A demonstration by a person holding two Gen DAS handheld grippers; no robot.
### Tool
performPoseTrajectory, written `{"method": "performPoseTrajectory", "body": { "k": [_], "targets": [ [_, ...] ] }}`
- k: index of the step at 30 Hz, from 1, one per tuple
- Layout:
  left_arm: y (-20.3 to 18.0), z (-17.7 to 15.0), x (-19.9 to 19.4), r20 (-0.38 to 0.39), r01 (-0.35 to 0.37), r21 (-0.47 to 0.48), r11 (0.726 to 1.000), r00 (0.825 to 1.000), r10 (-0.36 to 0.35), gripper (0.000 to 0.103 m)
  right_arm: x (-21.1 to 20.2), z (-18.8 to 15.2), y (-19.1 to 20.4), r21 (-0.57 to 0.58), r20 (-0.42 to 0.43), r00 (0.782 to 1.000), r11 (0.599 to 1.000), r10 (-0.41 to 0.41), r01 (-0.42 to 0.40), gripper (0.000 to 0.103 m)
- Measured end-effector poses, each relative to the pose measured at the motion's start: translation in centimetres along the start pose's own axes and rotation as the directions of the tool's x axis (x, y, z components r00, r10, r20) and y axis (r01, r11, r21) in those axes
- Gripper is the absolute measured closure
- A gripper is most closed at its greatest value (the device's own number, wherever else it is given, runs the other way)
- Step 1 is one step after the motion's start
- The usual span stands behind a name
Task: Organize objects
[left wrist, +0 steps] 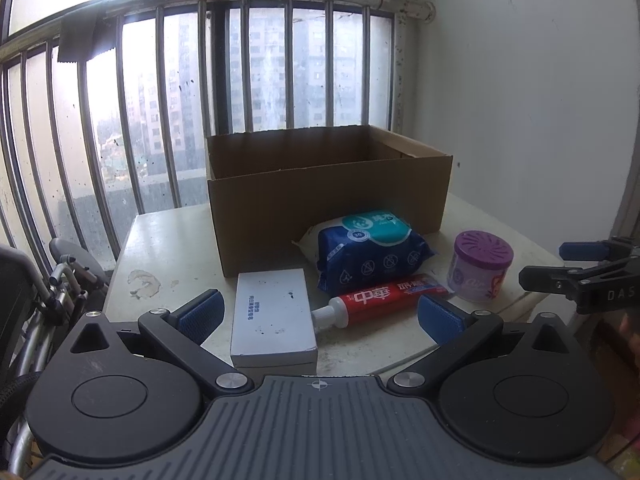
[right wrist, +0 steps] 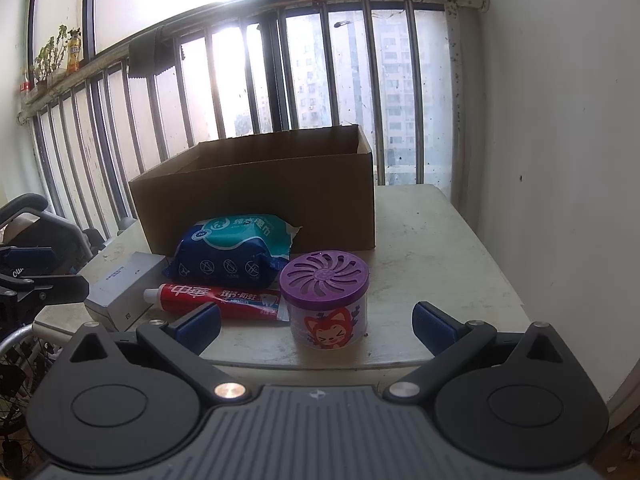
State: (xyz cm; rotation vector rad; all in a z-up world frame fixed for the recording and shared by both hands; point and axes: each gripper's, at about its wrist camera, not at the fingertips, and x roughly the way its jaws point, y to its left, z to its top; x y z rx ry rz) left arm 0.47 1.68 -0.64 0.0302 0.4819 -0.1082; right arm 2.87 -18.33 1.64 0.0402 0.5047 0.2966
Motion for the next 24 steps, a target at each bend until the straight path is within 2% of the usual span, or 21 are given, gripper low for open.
{"method": "performPoseTrajectory", "body": {
  "k": [24],
  "targets": [
    [0.44, -0.61, 0.0, -0.013, 0.007, -0.029, 1.0, 1.0, -0.007, 0.0, 0.06, 0.03, 0.21, -0.009, -0.005, 1.0, 1.0, 0.005, -0.005, 0.0]
  ]
}}
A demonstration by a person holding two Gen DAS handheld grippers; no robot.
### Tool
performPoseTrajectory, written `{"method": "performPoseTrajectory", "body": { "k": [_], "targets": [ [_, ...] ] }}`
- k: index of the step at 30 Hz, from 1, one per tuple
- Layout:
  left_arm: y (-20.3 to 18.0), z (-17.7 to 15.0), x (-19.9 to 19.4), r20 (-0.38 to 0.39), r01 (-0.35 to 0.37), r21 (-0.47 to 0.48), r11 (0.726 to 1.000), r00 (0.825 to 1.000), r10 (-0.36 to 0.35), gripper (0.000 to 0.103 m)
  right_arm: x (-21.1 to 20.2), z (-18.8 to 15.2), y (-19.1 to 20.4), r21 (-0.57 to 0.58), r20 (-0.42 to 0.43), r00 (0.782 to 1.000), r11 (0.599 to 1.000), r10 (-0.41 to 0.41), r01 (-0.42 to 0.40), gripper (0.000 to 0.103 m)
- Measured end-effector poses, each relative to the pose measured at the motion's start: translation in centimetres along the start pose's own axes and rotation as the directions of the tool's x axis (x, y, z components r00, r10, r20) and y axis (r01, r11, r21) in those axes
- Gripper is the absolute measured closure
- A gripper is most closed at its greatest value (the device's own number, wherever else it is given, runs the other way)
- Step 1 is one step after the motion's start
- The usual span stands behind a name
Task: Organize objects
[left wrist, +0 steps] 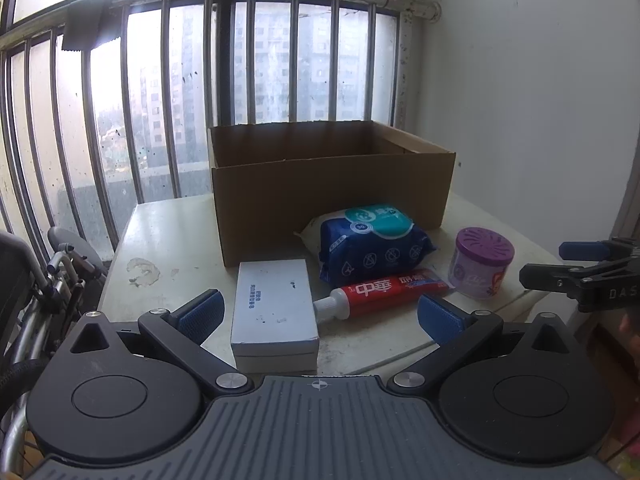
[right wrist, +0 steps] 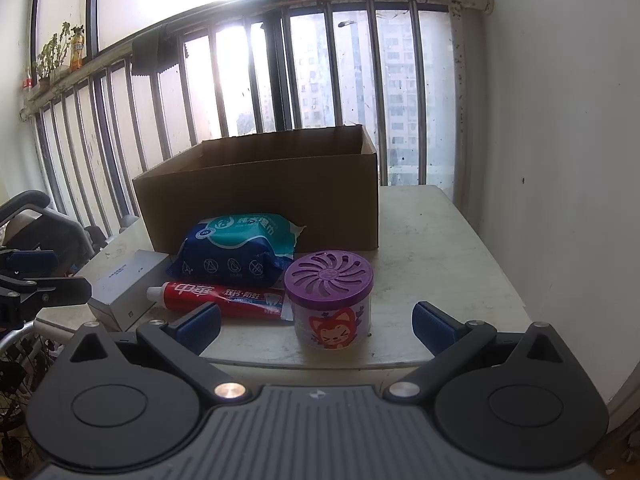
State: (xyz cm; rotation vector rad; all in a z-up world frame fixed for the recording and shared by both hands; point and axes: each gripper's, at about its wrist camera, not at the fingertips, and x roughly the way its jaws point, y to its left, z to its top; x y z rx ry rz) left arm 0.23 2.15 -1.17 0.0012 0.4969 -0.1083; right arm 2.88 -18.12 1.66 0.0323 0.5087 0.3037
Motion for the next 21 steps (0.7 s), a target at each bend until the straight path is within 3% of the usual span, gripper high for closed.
{"method": "performPoseTrajectory", "body": {
  "k": [21],
  "targets": [
    [-0.16, 0.04, -0.06, 0.001, -0.001, 0.002, 1.0, 1.0, 0.001, 0.0, -0.04, 0.09, 0.06, -0.004, 0.0, 1.0, 1.0, 0.006, -0.006, 0.0]
  ]
}}
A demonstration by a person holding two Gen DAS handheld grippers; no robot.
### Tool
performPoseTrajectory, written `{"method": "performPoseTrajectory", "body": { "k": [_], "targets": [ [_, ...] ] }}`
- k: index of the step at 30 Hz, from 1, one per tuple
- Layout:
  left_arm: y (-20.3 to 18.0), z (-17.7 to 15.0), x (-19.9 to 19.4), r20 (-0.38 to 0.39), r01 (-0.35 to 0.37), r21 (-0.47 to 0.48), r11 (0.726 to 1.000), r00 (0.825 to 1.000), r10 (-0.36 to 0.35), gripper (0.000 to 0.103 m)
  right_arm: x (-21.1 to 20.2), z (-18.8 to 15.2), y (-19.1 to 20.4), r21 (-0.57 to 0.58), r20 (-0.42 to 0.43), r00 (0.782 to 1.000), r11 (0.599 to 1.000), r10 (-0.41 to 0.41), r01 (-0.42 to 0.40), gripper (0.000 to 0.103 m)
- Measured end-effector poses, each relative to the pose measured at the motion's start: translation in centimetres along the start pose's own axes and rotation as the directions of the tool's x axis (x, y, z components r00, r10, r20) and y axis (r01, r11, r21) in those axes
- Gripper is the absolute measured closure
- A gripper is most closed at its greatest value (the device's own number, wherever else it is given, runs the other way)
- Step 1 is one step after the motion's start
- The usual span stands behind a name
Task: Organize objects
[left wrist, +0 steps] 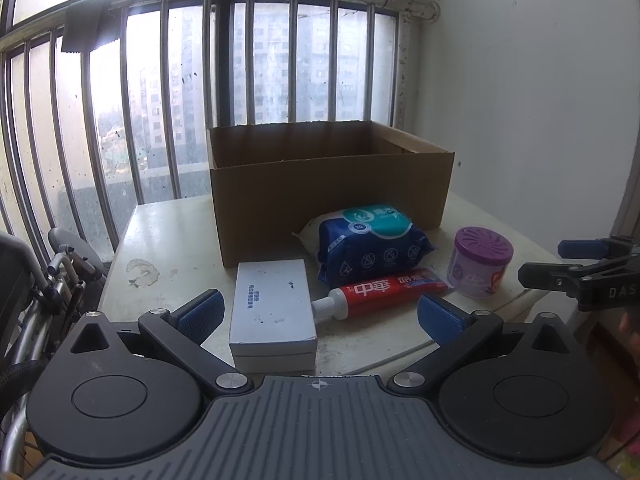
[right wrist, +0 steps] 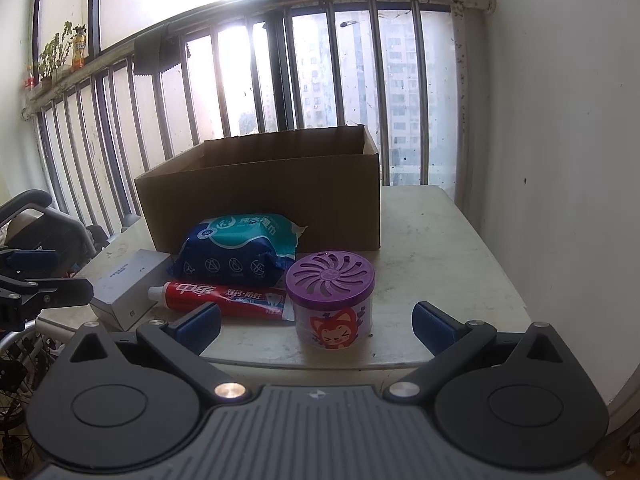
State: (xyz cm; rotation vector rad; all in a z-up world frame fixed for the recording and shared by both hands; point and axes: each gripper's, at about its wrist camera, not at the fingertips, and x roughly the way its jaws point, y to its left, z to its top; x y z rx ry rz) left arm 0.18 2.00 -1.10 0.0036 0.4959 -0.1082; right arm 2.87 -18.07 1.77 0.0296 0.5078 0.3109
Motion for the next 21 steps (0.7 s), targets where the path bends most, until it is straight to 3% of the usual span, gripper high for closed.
{"method": "performPoseTrajectory", "body": {
  "k": [7, 21],
  "targets": [
    [0.15, -0.04, -0.05, -0.001, -0.001, -0.002, 1.0, 1.0, 0.001, 0.0, 0.01, -0.03, -0.13, 0.017, -0.007, 0.999, 0.999, 0.033, -0.033, 0.0],
    [0.48, -0.12, -0.13, -0.003, 0.019, -0.019, 1.0, 1.0, -0.019, 0.0, -0.14, 0.08, -0.05, 0.006, -0.004, 1.0, 1.0, 0.014, -0.014, 0.0]
  ]
}}
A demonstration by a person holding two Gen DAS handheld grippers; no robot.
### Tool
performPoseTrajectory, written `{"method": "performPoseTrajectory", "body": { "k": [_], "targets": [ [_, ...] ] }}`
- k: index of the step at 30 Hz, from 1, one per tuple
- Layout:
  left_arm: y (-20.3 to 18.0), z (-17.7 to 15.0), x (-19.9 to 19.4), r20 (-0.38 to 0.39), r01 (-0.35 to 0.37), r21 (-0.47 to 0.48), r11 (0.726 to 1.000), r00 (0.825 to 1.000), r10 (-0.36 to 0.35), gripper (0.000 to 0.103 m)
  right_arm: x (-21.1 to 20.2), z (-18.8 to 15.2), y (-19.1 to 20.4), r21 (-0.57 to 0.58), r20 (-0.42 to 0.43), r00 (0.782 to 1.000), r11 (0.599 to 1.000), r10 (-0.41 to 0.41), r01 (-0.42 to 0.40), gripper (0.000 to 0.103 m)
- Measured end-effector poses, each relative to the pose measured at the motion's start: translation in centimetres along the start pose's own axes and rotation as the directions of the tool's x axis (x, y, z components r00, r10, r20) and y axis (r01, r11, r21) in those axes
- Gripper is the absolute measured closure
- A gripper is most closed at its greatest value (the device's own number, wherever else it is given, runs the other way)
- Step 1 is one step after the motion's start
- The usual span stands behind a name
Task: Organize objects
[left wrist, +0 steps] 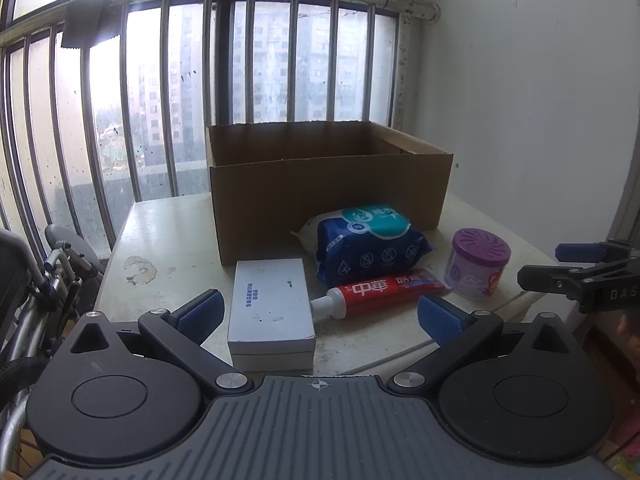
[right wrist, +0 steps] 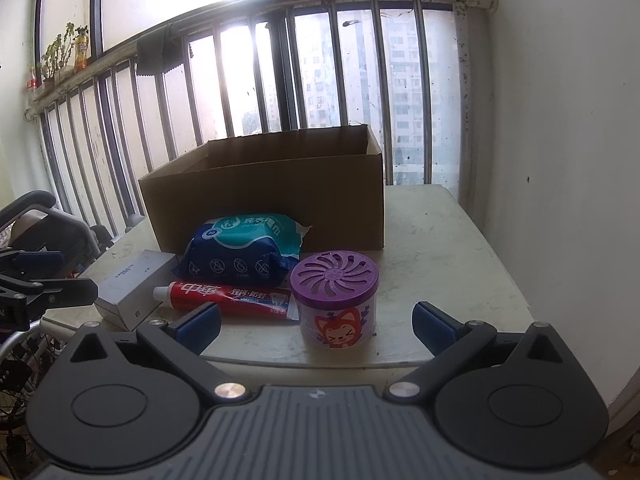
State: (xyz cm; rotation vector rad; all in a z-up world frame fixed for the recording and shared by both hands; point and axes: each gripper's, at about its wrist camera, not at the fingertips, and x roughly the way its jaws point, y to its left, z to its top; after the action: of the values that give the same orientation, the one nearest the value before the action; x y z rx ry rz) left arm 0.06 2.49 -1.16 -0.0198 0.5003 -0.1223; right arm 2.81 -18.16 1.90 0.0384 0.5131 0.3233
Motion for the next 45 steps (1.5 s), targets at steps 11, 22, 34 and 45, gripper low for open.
{"method": "performPoseTrajectory", "body": {
  "k": [11, 22, 34, 45],
  "targets": [
    [-0.52, -0.06, -0.1, 0.011, -0.014, 0.041, 0.999, 1.0, 0.013, 0.0, -0.02, -0.05, 0.13, -0.001, -0.001, 1.0, 1.0, 0.001, -0.001, 0.0],
    [-0.27, -0.03, 0.12, 0.006, -0.013, 0.022, 1.0, 1.0, 0.013, 0.0, -0.07, -0.03, 0.32, -0.015, -0.004, 1.0, 1.0, -0.008, 0.008, 0.0],
    [-0.26, -0.05, 0.12, 0.006, -0.013, 0.023, 1.0, 1.0, 0.013, 0.0, -0.22, 0.0, 0.48, -0.022, -0.005, 1.0, 1.0, -0.01, 0.01, 0.0],
    [-0.36, -0.09, -0.05, 0.006, -0.016, 0.017, 1.0, 1.0, 0.016, 0.0, -0.77, 0.38, 0.5, -0.016, 0.011, 1.0, 1.0, -0.001, 0.001, 0.0]
  ]
}}
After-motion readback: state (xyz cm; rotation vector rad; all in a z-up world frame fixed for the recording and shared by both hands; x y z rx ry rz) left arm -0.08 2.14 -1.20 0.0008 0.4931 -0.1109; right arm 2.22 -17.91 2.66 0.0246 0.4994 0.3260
